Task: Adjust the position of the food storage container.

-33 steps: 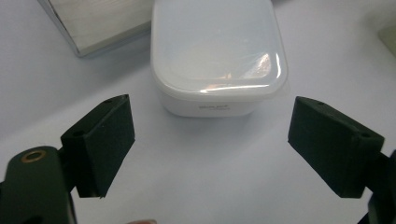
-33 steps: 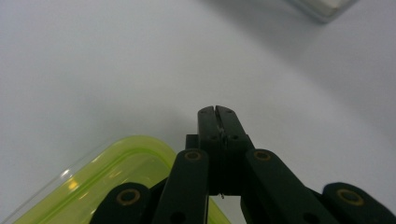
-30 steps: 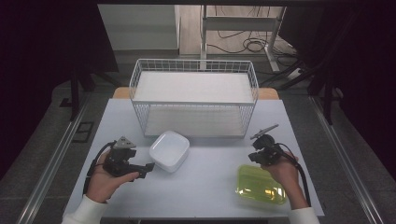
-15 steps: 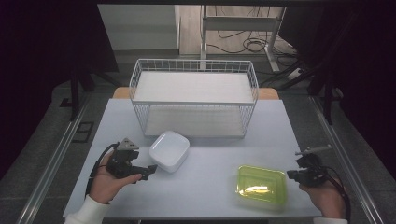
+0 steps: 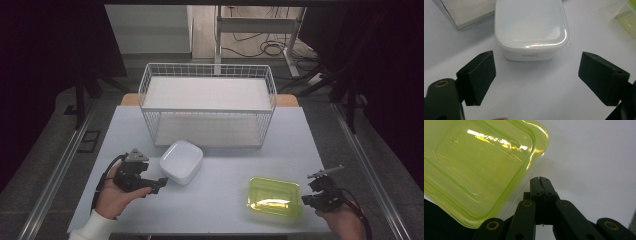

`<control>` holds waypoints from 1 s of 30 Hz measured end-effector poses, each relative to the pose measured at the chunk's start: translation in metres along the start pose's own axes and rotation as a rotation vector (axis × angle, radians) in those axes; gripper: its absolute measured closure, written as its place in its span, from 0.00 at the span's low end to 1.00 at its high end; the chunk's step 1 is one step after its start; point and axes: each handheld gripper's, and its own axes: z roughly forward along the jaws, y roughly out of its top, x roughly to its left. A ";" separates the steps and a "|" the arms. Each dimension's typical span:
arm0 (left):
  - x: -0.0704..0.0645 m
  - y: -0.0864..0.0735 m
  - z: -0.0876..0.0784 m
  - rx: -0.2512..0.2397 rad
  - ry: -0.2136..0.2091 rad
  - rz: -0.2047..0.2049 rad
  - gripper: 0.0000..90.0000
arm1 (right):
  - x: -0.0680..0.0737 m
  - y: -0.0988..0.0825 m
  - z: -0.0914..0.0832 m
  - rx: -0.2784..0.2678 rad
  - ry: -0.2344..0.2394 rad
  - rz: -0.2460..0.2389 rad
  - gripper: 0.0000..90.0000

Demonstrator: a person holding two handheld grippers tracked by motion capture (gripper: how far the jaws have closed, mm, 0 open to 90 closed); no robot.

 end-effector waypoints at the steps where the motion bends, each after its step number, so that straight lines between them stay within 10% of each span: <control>1: 0.000 0.000 0.000 0.002 0.001 0.001 0.16 | 0.002 0.001 0.001 0.001 -0.001 -0.006 0.99; 30: 0.000 -0.001 0.008 0.026 0.002 0.009 0.16 | 0.082 0.058 0.037 -0.019 0.111 -0.199 0.99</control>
